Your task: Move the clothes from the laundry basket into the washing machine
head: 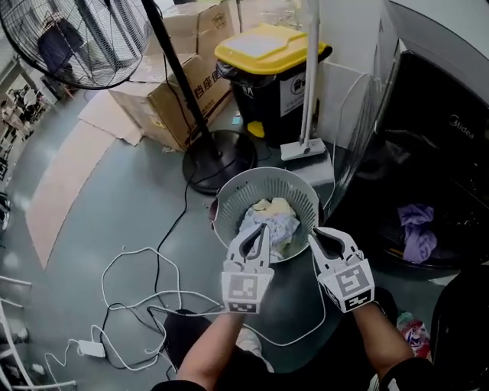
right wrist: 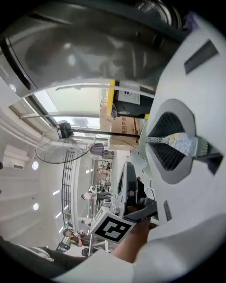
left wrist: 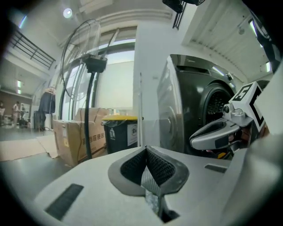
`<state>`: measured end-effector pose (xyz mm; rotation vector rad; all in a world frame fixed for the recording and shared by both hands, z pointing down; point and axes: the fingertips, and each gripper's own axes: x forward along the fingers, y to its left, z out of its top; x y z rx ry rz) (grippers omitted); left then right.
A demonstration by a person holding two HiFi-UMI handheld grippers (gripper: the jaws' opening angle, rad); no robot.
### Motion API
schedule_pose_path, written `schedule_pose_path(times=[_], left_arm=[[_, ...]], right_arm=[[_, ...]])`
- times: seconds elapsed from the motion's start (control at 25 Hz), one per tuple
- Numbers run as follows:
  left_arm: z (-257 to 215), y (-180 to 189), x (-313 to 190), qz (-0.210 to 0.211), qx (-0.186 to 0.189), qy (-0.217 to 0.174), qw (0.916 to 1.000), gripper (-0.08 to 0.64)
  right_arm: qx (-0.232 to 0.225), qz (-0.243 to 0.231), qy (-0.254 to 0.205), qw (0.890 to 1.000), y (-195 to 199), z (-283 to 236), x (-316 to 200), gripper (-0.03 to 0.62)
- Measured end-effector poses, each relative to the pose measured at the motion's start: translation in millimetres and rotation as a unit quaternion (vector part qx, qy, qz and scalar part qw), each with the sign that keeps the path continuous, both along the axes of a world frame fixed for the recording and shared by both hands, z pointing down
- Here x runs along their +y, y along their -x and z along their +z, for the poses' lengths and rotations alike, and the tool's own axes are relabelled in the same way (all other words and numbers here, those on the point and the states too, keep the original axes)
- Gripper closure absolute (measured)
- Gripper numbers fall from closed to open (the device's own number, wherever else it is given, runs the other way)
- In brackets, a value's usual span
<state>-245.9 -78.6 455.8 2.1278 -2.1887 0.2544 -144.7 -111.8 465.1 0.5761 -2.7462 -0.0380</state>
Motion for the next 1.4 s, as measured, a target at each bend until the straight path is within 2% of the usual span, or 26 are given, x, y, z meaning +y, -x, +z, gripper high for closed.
schedule_pose_path(times=[0.16, 0.28, 0.36, 0.44, 0.48, 0.56, 0.76, 0.84, 1.08, 1.24, 1.4], left_arm=[[7.9, 52.1, 22.7, -0.037, -0.010, -0.001, 0.9993, 0.554], [7.6, 83.7, 30.7, -0.049, -0.018, 0.001, 0.9986, 0.554], [10.5, 101.9, 31.8, -0.049, -0.025, 0.010, 0.9985, 0.554], [13.3, 121.0, 29.0, -0.050, -0.027, 0.019, 0.9982, 0.554], [14.4, 130.3, 27.6, -0.053, -0.024, 0.021, 0.9981, 0.554], [16.8, 145.7, 27.1, -0.061, -0.012, 0.021, 0.9978, 0.554], [22.9, 162.9, 18.3, -0.059, -0.006, 0.023, 0.9980, 0.554], [25.7, 166.5, 15.8, -0.057, 0.001, 0.025, 0.9981, 0.554], [30.0, 169.3, 18.4, -0.067, 0.027, 0.032, 0.9969, 0.554], [28.7, 169.8, 17.0, -0.067, 0.031, 0.034, 0.9967, 0.554], [27.2, 176.6, 22.7, -0.080, 0.037, 0.029, 0.9956, 0.554]], right_arm=[[0.018, -0.049, -0.004, 0.999, 62.6, 21.0, 10.5, 0.569], [0.051, -0.092, 0.001, 0.994, 105.9, 40.7, 15.3, 0.555], [0.089, -0.134, 0.006, 0.987, 133.0, 63.0, 21.2, 0.501], [0.139, -0.182, 0.013, 0.973, 155.8, 91.5, 27.3, 0.454], [0.169, -0.210, 0.016, 0.963, 164.6, 108.0, 30.8, 0.420], [0.239, -0.267, 0.009, 0.934, 177.6, 144.9, 38.5, 0.374], [0.395, -0.370, -0.032, 0.840, 194.1, 242.9, 42.7, 0.310], [0.434, -0.390, -0.046, 0.811, 198.5, 277.0, 41.2, 0.295], [0.521, -0.400, -0.100, 0.747, 199.9, 362.1, 20.7, 0.259], [0.543, -0.415, -0.101, 0.723, 200.9, 390.8, 25.0, 0.259], [0.565, -0.442, -0.107, 0.689, 198.1, 405.9, 31.3, 0.262]])
